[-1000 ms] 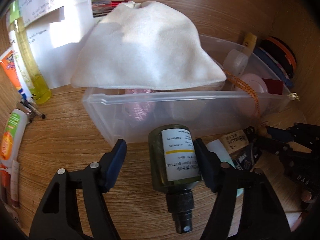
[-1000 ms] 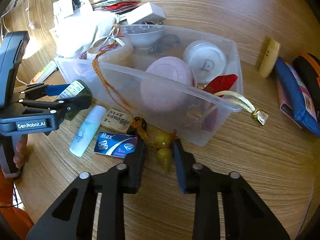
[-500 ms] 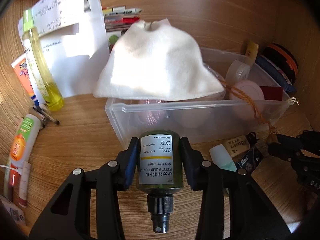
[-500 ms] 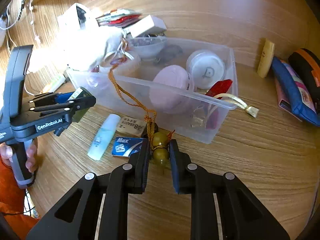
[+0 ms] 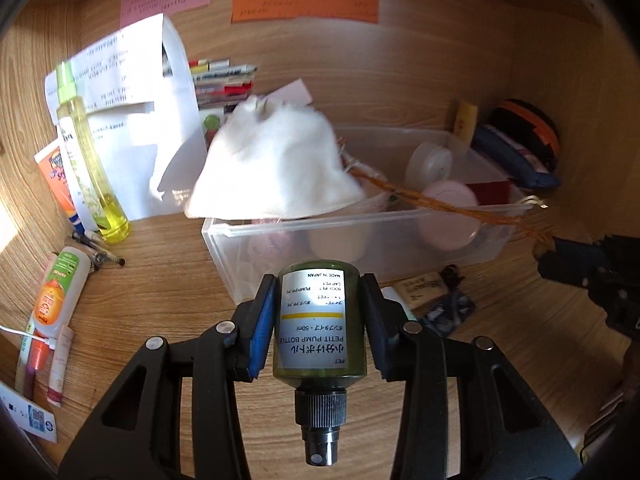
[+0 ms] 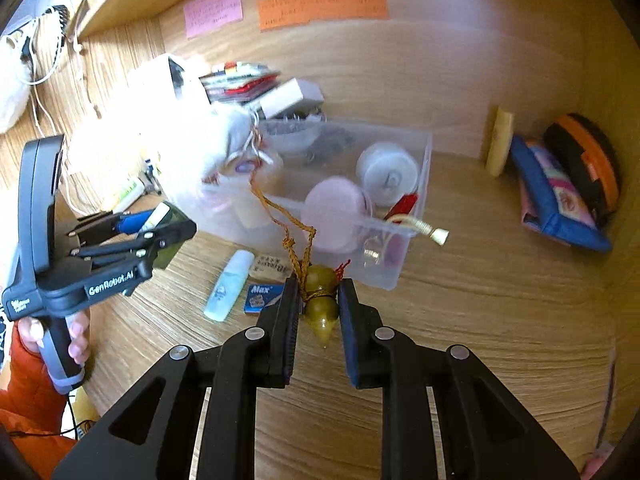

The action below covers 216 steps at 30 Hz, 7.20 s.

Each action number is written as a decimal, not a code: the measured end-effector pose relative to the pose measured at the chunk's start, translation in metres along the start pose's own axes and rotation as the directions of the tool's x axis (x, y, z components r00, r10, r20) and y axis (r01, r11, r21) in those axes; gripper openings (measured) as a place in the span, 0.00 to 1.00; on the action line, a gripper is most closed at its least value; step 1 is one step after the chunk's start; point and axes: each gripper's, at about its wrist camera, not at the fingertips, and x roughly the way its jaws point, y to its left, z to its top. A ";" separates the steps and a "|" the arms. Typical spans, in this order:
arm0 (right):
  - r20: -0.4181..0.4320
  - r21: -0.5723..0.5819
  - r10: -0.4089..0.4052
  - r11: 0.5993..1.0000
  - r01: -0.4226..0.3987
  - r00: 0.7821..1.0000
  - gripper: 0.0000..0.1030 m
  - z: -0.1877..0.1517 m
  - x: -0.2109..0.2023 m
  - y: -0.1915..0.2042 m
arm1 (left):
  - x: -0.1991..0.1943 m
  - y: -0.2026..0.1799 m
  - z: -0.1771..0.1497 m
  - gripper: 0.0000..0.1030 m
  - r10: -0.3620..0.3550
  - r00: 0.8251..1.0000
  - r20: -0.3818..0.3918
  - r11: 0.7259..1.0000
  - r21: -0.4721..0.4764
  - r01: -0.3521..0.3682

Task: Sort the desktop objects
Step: 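Carry the green bottle and gold tassel over the clear bin with both tools, then open the left tool to drop the bottle while the right tool releases the tassel, then reach the left tool to the mint-green tube while the right tool reaches the blue Max box, then grasp the mint-green tube with the left tool while the right tool grasps the Max box, then carry the mint tube and Max box over the clear bin with both tools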

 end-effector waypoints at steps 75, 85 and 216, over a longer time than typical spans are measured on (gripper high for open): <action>0.036 0.088 0.020 0.996 -0.023 0.999 0.43 0.067 0.052 -0.045 | 0.056 -0.047 0.096 0.68 -0.006 0.997 0.082 0.995 0.102 -0.002; 0.062 0.105 0.001 0.994 -0.008 0.998 0.60 0.069 0.044 -0.047 | 0.045 -0.040 0.098 0.82 0.017 0.993 0.117 0.996 0.084 -0.027; 0.079 -0.051 0.064 0.997 -0.060 0.995 0.45 0.064 -0.003 -0.005 | -0.006 -0.012 0.075 0.24 -0.149 0.983 0.105 0.988 0.047 0.145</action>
